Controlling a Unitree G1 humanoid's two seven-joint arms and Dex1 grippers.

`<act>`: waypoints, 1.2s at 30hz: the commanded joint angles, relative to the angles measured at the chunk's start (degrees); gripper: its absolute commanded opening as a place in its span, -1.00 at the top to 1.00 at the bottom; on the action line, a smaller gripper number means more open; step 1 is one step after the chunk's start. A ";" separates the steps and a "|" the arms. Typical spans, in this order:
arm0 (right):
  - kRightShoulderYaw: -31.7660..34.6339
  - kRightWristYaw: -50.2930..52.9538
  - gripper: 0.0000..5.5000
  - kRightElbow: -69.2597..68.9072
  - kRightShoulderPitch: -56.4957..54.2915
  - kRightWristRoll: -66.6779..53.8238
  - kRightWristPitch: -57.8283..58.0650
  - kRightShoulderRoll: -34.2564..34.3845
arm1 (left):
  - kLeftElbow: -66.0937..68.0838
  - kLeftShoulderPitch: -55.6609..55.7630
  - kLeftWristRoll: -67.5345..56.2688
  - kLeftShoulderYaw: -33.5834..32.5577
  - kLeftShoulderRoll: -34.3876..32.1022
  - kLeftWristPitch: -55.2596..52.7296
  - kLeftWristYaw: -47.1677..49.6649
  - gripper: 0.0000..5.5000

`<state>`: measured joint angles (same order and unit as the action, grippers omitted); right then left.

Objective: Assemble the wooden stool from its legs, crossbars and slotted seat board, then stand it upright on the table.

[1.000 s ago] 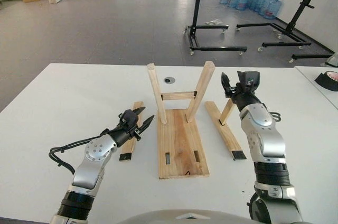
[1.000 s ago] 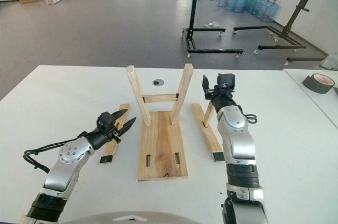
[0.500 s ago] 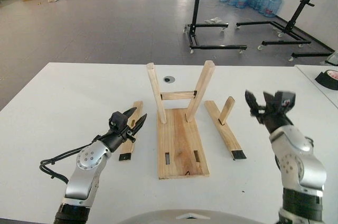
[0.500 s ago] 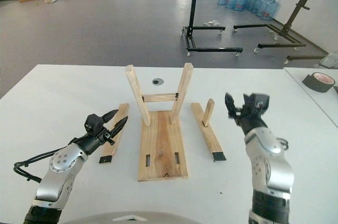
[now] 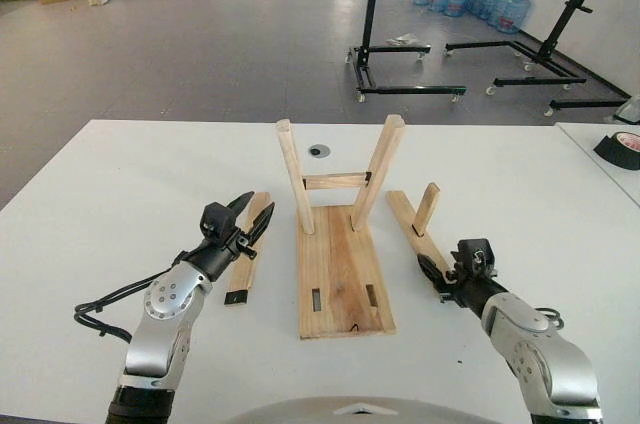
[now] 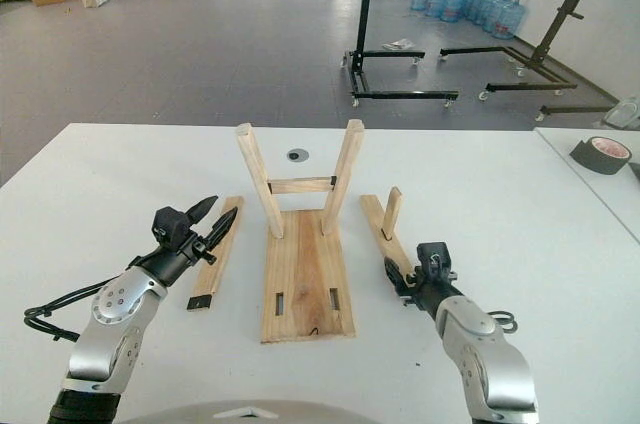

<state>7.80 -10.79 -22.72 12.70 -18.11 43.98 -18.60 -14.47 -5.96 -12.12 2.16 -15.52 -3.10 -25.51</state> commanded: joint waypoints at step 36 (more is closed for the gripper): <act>12.62 -18.42 0.26 -3.58 -29.38 -46.26 6.78 -0.47 | -12.77 -0.62 -40.58 -0.84 -2.82 -22.09 -18.13 -0.30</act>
<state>22.44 -24.81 -20.63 -19.04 -54.18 45.15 -17.05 -21.48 -5.27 -38.75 2.02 -16.03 -17.10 -39.48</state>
